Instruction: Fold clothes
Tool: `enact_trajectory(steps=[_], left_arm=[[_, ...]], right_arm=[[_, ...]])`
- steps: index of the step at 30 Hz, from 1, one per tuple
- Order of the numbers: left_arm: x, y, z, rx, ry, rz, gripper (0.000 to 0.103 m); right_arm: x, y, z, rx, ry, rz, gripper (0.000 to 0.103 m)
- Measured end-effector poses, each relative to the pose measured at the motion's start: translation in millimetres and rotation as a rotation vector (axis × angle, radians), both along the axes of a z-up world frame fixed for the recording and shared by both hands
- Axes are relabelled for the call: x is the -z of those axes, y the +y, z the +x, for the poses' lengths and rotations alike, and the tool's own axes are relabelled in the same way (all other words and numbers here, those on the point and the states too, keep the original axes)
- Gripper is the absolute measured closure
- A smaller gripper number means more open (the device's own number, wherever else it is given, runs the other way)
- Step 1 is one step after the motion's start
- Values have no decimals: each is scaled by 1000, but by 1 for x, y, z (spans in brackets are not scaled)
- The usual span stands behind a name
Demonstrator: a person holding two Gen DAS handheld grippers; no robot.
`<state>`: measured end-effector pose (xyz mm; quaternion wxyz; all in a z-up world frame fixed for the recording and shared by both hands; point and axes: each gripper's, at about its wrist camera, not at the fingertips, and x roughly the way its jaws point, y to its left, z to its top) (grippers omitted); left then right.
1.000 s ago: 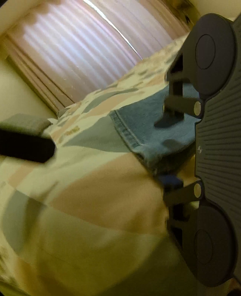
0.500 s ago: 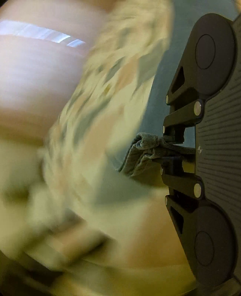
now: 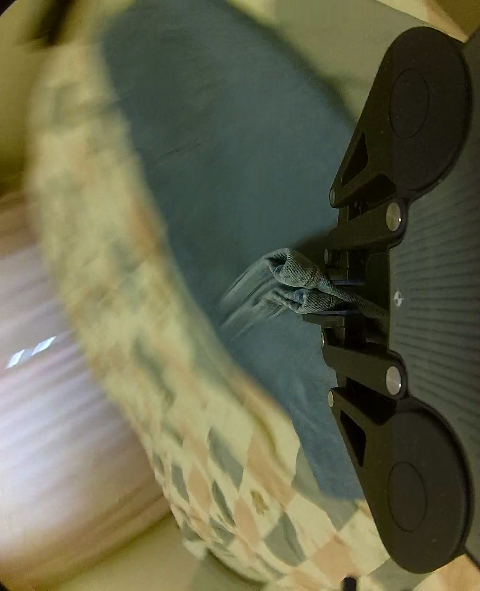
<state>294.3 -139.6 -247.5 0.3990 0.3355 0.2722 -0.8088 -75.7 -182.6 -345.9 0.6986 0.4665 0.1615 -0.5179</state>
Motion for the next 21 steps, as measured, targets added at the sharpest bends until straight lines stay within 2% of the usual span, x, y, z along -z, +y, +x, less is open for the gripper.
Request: enact_trajectory(steps=[2,3,4,5,7,9,12,15,16,19,21], left_arm=[[14,-12,-32,-13,-8,26,10],[21,-18,-47,-20,-12,39,10],[25,-21,-56,-26,-14,48,10],[27,-22,-62,-33,-15,55,10],[26,-23,-69,-46,-23,67,10],[23,-25,-72,-57,-32,70,10],[22,-30,-71,-69,-34,73,10],[22,-34,-66,-77,-22,87,10],[25,-38,-66,-76,-24,95,10],[28,-50,-62,-59,-10,107,10],[29,-57,-60,-47,2,114,10]], right_arm=[[19,-10,-25,-39,-122,85,78],[22,-14,-29,-78,-176,93,71],[22,-18,-34,-112,-226,98,57],[20,-21,-40,-139,-269,104,52],[23,-36,-45,-176,-340,136,52],[30,-52,-57,-182,-452,178,51],[30,-66,-68,-227,-581,184,51],[39,-85,-67,-229,-501,277,53],[43,-91,-69,-204,-496,326,61],[46,-106,-76,-136,-518,430,59],[43,-113,-71,-168,-474,446,59]])
